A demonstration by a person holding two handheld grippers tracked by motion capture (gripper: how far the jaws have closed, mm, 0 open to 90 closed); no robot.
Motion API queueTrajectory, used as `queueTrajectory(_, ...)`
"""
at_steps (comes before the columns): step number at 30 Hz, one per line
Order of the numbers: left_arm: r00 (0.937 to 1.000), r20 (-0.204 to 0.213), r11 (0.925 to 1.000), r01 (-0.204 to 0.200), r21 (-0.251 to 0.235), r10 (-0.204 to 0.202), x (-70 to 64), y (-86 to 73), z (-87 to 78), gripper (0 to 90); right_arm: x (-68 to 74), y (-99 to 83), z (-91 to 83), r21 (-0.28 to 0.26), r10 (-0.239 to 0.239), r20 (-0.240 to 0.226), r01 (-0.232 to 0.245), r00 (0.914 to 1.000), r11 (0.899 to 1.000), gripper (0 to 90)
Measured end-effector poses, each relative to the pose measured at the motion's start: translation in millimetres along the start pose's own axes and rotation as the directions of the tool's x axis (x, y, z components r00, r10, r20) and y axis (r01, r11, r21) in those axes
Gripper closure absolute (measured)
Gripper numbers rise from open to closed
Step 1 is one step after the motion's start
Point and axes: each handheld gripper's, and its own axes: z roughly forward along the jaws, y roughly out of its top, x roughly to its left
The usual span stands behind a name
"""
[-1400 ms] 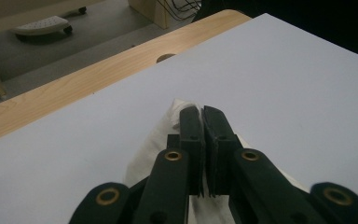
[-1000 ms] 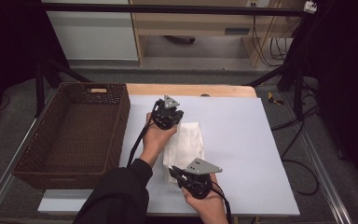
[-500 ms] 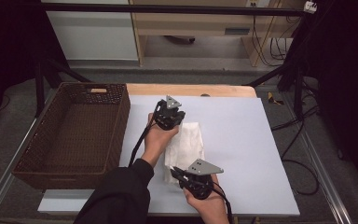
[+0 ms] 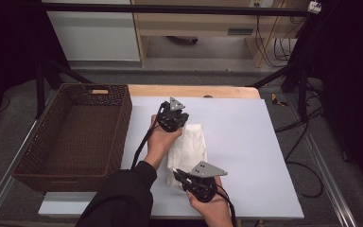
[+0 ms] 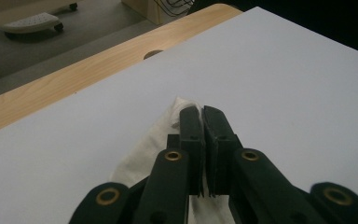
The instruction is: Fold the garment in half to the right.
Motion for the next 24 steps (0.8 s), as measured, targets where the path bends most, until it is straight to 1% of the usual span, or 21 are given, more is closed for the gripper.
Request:
queueTrajectory(5,1.0000,-0.005,1.0000,0.001,0.000,-0.001,-0.3,-0.1,-0.9,87.2,-1.1,-1.5,-2.6,-0.001,0.009,0.006,-0.009,0.9999,1.000,84.5)
queueTrajectory(10,1.0000,-0.003,1.0000,0.006,-0.008,-0.006,-0.2,0.5,0.8,87.2,-2.6,-2.3,-2.0,0.007,-0.001,0.009,0.001,1.0000,1.000,84.5)
queueTrajectory(13,1.0000,-0.004,1.0000,0.006,-0.003,-0.006,0.3,-0.7,3.5,87.2,-3.4,-3.4,-2.1,0.011,-0.002,0.014,0.002,0.9999,1.000,84.5)
queueTrajectory(16,0.9999,0.001,0.9999,0.011,-0.009,-0.011,0.1,-0.9,4.2,87.2,-4.1,-4.6,-1.4,0.015,0.004,0.013,-0.005,0.9999,1.000,84.5)
queueTrajectory(18,0.9997,0.012,0.9997,0.020,-0.015,-0.020,0.4,-1.1,4.7,87.2,-4.6,-5.9,-0.5,0.020,0.001,0.015,-0.001,0.9999,1.000,84.5)
queueTrajectory(24,0.9998,0.009,0.9997,0.018,-0.015,-0.018,-1.6,-1.1,4.6,87.2,-4.7,-7.7,-0.4,0.025,-0.001,0.016,0.000,0.9999,1.000,84.5)
